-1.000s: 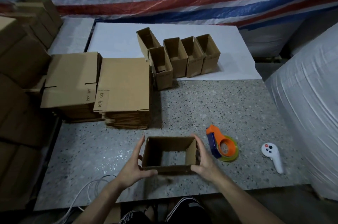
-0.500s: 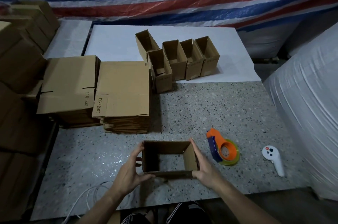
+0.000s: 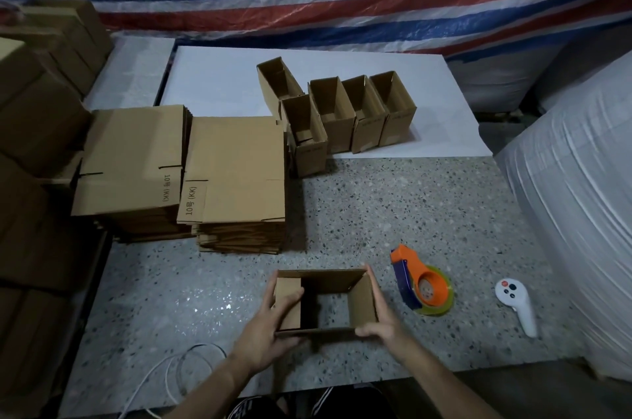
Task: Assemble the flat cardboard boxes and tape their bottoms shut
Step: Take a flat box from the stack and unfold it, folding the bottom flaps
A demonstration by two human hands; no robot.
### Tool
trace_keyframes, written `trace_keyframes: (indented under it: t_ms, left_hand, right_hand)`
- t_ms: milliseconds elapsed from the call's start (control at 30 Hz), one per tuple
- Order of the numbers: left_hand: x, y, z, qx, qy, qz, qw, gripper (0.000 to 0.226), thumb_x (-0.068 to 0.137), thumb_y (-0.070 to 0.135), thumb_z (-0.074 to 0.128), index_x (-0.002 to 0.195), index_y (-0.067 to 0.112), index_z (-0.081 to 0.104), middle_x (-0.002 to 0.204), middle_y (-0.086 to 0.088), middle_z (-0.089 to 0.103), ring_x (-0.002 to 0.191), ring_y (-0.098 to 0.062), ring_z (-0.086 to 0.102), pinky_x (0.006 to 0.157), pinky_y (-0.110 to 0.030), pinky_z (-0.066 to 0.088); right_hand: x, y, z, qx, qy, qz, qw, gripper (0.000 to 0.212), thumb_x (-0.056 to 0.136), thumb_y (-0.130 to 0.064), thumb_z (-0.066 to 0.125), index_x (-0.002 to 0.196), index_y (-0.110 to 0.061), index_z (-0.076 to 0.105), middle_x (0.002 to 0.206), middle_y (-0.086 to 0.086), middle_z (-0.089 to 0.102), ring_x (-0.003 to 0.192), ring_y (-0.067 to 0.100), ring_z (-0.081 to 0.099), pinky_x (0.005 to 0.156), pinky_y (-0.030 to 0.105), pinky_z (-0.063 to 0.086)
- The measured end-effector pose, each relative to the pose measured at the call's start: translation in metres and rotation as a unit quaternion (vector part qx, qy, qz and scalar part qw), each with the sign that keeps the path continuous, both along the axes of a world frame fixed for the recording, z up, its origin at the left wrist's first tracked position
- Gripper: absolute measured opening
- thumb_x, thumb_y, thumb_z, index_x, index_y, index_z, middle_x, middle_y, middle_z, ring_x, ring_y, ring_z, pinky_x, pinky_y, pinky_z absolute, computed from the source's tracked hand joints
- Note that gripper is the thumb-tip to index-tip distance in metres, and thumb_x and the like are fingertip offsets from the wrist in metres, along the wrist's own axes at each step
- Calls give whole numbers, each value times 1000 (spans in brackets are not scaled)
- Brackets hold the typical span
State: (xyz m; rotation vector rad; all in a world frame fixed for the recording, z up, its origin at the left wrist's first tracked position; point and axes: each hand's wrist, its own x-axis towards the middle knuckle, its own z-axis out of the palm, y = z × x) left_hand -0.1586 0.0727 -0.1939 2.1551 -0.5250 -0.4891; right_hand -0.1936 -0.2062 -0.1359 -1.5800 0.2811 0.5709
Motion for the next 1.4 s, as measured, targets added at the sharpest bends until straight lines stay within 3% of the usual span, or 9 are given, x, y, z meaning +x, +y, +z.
trace_keyframes:
  t_ms: [167,367,500,600,833,967,1067,1233,1400]
  left_hand:
    - [0,4,0,-42,49,5,998,83,78,42,79,140,68,29,157,32,-18,133,30,6,101,0,31]
    - [4,5,4,-37,66,5,997,79,75,55,73,139,68,29,164,14,-7,141,22,2,104,0,27]
    - [1,5,1,-40,69,14,997,81,75,49,75,140,67,29,158,28,-18,145,7,11,106,-3,28]
    - [-1,4,4,-56,74,20,995,80,75,55,76,140,65,32,154,37,-18,142,21,5,107,-3,27]
    - [1,9,20,-61,131,21,989,72,80,56,73,143,52,39,162,18,-11,148,-6,19,114,-10,24]
    - [-3,5,24,-89,123,58,987,62,83,52,73,140,48,48,157,28,-6,143,4,21,103,4,21]
    - [-5,1,23,-114,139,88,980,58,81,50,76,135,51,55,157,30,-1,140,7,25,99,3,30]
    - [-7,-3,17,-135,142,113,974,53,81,52,76,130,54,59,159,28,4,140,16,17,109,-23,44]
    - [-8,-19,11,-146,136,213,957,33,80,50,74,112,44,73,154,25,21,145,-3,30,116,-36,38]
  right_hand:
    - [6,-7,-3,232,109,-162,953,45,94,-37,54,138,-46,53,155,-3,44,144,23,38,119,58,26]
    - [8,-1,-3,107,156,-207,960,44,83,-40,66,125,-49,57,141,0,52,126,24,52,94,64,51]
    - [16,17,0,-92,112,-112,983,68,84,-44,74,145,-37,43,145,-6,47,127,19,52,102,38,49]
    - [28,26,-5,-156,89,-91,979,53,88,-28,76,134,-23,51,131,-2,62,110,11,62,76,15,50]
    - [43,16,-5,-96,170,-98,976,40,86,-20,77,121,-27,58,114,-2,71,95,16,68,70,36,55]
    - [38,16,-13,-109,156,-117,975,67,83,-23,81,142,-18,51,134,4,62,121,26,59,98,46,52]
    - [39,10,-7,-35,206,-124,970,55,87,-22,76,134,-32,51,122,-9,62,111,24,61,84,52,56]
    - [42,6,2,73,268,-152,948,49,83,-57,58,123,-31,53,118,2,55,108,28,56,91,65,51]
    - [39,14,1,91,259,-193,942,41,96,-62,38,117,-35,61,127,4,57,117,37,54,94,75,41]
